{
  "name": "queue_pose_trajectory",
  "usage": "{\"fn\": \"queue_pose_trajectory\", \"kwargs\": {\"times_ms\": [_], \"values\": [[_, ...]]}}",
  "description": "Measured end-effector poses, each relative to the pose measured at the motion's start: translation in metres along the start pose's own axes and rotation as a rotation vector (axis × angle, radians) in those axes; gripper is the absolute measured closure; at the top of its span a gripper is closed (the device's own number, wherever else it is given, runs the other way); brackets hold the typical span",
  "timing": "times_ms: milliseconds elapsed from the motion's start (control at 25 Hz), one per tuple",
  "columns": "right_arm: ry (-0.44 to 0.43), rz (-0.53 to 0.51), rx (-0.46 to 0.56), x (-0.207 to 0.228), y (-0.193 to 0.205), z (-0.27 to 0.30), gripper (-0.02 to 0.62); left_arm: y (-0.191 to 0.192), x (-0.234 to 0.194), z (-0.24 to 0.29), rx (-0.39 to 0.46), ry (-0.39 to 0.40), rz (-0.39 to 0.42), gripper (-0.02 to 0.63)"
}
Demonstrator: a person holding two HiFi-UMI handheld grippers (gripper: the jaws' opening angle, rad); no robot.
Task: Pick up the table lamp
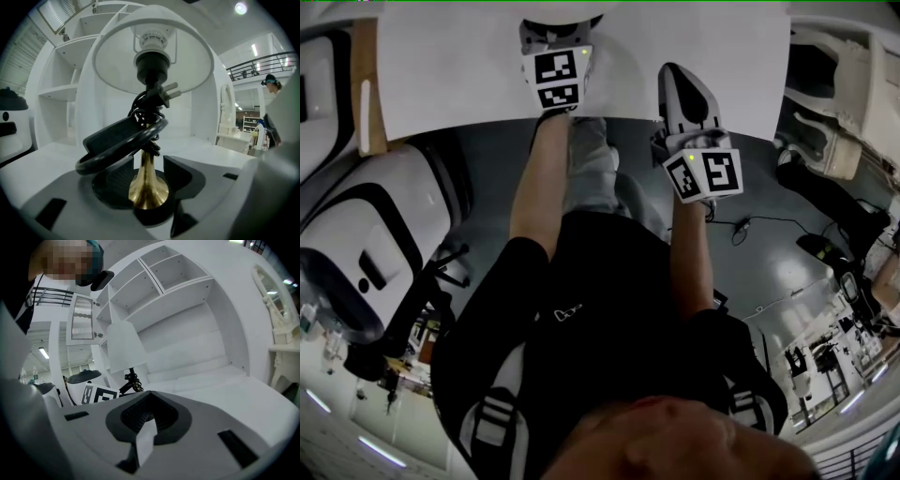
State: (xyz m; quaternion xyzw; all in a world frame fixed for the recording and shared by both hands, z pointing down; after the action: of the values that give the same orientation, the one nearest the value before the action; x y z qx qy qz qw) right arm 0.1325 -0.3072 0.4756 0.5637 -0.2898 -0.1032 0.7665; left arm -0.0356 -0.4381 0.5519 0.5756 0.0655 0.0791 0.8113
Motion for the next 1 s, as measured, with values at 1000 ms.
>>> {"fn": "queue_pose_trajectory", "kwargs": {"times_ms": [1000], "values": [[0.007, 0.008, -0.036, -0.002, -0.001, 0.038, 0.577, -0.035, -0.024, 0.012, -0.017, 0.121, 0.164, 0.495]]}}
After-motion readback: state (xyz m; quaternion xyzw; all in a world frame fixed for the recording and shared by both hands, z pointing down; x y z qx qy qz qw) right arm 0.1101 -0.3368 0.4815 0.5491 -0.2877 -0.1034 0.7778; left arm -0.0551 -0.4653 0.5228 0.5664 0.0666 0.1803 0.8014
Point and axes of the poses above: the fingertips, and each gripper's own axes: z forward along the fingers, x to its right, y out of its underside, the point moved 5 cm from there along -z, backward along the fingers, and after that the axes turned 9 degrees about -y, right-handed, at the moved point
